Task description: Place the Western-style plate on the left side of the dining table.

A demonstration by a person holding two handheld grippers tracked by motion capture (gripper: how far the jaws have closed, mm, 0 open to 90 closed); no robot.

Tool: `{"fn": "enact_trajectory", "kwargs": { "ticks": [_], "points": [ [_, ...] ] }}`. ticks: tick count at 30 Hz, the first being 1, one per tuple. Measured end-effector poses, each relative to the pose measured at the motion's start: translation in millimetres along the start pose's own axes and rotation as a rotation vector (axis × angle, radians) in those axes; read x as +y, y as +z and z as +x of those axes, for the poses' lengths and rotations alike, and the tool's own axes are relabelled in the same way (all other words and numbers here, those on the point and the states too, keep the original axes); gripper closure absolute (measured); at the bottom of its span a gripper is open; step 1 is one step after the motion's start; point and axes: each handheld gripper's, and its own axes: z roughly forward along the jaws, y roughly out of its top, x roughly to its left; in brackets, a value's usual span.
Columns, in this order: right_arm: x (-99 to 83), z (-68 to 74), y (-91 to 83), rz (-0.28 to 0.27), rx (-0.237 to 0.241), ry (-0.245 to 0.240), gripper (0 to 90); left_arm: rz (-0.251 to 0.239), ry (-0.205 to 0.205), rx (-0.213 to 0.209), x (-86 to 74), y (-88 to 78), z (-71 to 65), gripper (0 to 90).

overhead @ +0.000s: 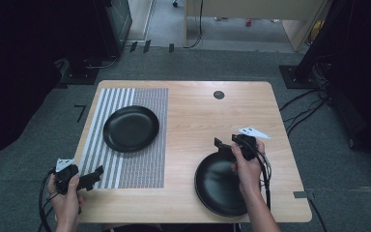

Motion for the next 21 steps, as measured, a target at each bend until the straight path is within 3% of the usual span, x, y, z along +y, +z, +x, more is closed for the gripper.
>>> {"fn": "enact_trajectory", "kwargs": {
  "ticks": [8, 21],
  "points": [
    [-14.8, -27.6, -15.1, 0.0, -0.045, 0.02, 22.5, -0.004, 0.042, 0.026, -8.3, -0.9, -2.9, 3.0],
    [-38.5, -70.6, -42.0, -0.003, -0.14, 0.067, 22.6, 0.016, 0.072, 0.048, -20.1, -2.5, 3.2, 3.0]
  ]
}}
